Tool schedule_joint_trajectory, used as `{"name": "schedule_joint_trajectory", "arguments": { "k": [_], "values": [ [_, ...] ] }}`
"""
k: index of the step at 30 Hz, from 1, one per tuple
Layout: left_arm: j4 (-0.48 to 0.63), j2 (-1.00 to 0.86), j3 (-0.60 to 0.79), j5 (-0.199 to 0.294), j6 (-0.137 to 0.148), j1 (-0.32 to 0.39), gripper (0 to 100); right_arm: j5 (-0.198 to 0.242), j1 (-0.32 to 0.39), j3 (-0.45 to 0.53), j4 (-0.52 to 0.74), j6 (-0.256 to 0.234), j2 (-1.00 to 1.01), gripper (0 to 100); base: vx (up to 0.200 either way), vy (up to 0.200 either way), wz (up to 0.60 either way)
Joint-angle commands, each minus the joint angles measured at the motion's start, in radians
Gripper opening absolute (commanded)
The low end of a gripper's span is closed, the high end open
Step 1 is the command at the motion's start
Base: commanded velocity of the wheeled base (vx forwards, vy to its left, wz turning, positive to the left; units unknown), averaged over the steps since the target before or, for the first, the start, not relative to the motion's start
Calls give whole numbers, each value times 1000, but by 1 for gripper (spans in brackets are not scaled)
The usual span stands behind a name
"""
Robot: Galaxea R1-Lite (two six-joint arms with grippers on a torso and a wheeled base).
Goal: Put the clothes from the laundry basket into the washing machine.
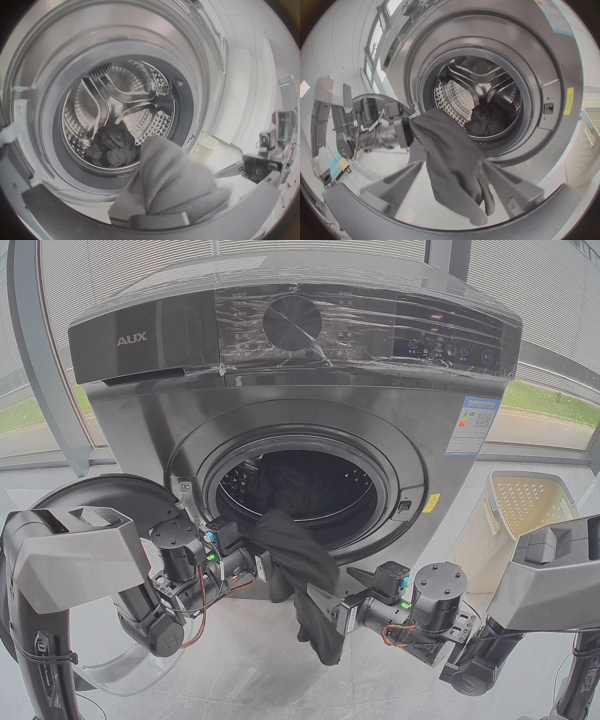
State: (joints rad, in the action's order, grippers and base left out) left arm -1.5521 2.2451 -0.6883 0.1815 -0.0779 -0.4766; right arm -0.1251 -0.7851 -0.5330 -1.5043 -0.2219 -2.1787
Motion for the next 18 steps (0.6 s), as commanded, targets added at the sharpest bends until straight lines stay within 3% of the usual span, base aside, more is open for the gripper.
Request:
{"name": "schedule_joint_trajectory", "arguments": {
  "k": [1, 3, 6, 10, 12, 18],
  "values": [
    [-6, -121, 75, 3, -25, 7, 0, 62, -14, 134, 1, 39, 51, 100, 0, 0, 0],
    [-5, -147, 90, 7, -54, 6, 0, 105, -8, 203, -2, 69, 65, 100, 0, 0, 0],
    [-5, -156, 98, 1, -59, 4, 0, 111, 17, 248, -13, 75, 66, 100, 0, 0, 0],
    [-5, -179, 119, -5, -59, 6, 0, 90, 121, 245, -34, 73, 73, 100, 0, 0, 0],
    [-5, -200, 133, -16, -60, 1, 0, 42, 202, 248, -36, 73, 97, 100, 0, 0, 0],
    [-3, -265, 174, -19, -56, -13, 0, 33, 310, 265, -42, 69, 119, 100, 0, 0, 0]
  ]
}}
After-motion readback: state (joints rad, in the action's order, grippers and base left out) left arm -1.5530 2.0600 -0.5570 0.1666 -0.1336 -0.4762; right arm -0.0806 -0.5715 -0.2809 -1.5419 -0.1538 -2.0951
